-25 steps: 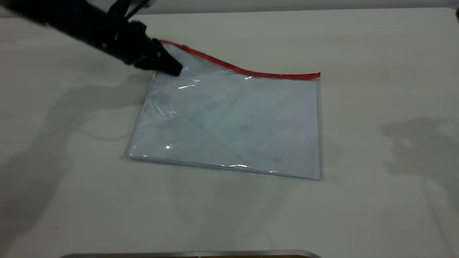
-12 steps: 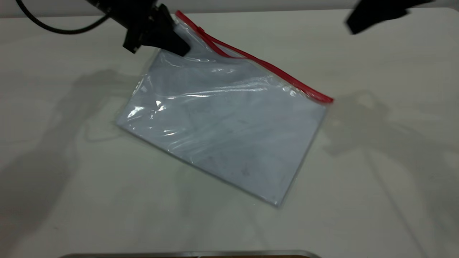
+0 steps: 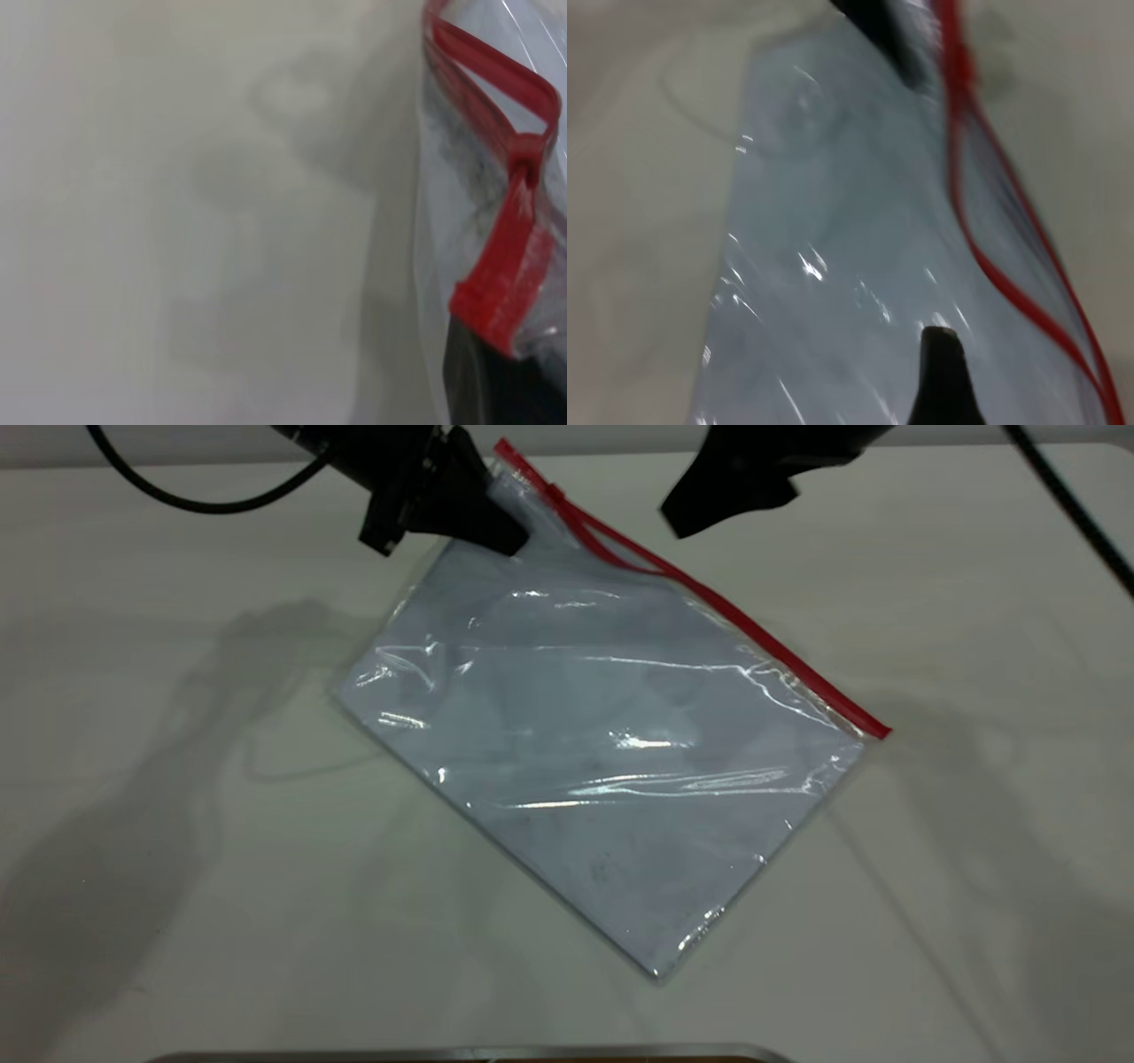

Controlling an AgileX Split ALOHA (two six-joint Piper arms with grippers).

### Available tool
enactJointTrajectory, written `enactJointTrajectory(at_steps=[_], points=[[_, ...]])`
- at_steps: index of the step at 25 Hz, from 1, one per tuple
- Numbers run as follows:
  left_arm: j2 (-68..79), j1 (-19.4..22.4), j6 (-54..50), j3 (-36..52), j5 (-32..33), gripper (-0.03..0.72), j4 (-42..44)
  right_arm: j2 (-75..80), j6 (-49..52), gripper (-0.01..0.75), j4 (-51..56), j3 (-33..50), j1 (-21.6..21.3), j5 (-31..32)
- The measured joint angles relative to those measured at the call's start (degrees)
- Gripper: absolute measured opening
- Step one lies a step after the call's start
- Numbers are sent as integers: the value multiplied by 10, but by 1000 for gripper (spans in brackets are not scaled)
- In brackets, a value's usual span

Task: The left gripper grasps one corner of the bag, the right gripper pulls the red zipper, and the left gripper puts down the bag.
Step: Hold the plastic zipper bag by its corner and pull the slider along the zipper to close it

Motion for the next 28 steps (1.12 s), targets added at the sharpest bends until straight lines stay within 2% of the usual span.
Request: enactJointTrajectory(at_steps=[6, 18, 21, 28], points=[[0, -9, 2, 0, 0, 53, -8, 43, -77, 576, 89, -44, 1, 31], [0, -31, 2, 0, -1, 52, -13, 71, -100, 568, 132, -66, 5, 56], [0, -34, 2, 0, -1, 52, -23, 71, -101, 520, 135, -66, 5, 55], [0, -39, 2, 0, -1, 52, -37, 71, -103, 346, 137, -67, 5, 55]])
